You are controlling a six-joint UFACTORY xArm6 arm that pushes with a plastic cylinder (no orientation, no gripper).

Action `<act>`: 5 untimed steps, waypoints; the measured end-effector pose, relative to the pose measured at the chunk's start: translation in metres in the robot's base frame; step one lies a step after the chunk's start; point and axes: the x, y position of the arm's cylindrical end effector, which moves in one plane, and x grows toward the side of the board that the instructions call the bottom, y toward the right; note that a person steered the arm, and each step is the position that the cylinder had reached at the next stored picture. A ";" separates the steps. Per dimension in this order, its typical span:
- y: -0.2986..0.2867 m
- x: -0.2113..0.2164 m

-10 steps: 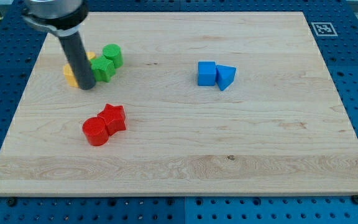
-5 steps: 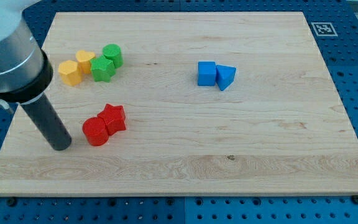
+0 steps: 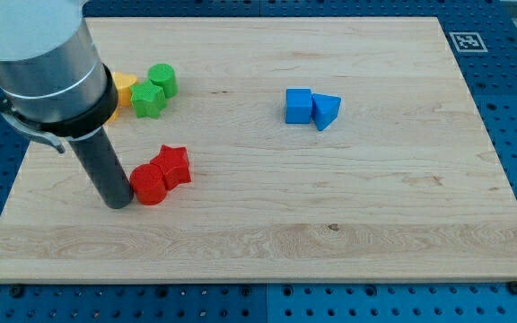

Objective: Push the red circle along with red star towards center

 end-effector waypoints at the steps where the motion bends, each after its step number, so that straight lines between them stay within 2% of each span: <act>1: 0.021 -0.008; 2: 0.044 -0.013; 4: 0.053 -0.048; 5: 0.060 -0.050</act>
